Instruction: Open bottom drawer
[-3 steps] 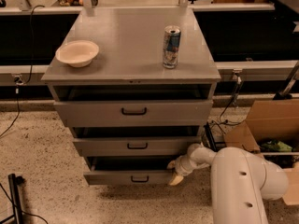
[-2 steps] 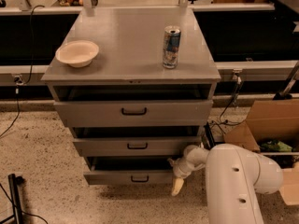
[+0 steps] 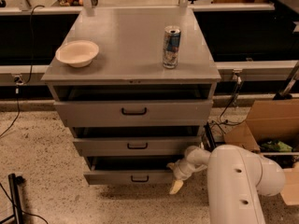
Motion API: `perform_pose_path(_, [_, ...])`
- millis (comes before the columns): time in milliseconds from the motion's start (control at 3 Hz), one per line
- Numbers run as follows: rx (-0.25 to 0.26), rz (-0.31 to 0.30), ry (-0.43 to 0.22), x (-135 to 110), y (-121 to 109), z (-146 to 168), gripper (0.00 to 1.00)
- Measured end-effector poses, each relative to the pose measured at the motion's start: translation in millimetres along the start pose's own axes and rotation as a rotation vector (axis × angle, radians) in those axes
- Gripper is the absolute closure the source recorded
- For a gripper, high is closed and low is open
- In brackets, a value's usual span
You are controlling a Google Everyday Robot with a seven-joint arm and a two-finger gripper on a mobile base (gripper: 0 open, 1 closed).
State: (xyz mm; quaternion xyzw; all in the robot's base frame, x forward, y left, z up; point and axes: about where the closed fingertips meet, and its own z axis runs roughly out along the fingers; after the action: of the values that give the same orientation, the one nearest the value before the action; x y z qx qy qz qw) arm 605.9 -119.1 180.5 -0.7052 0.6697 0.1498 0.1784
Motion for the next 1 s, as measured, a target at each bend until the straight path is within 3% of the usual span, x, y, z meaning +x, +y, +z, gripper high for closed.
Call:
perform_pose_path(333, [-0.065, 0.023, -0.009, -10.1, 24.3, 5.3, 0.49])
perform_pose_path(1000, [-0.089, 0.029, -0.011, -13.4, 32.9, 7.8, 0.95])
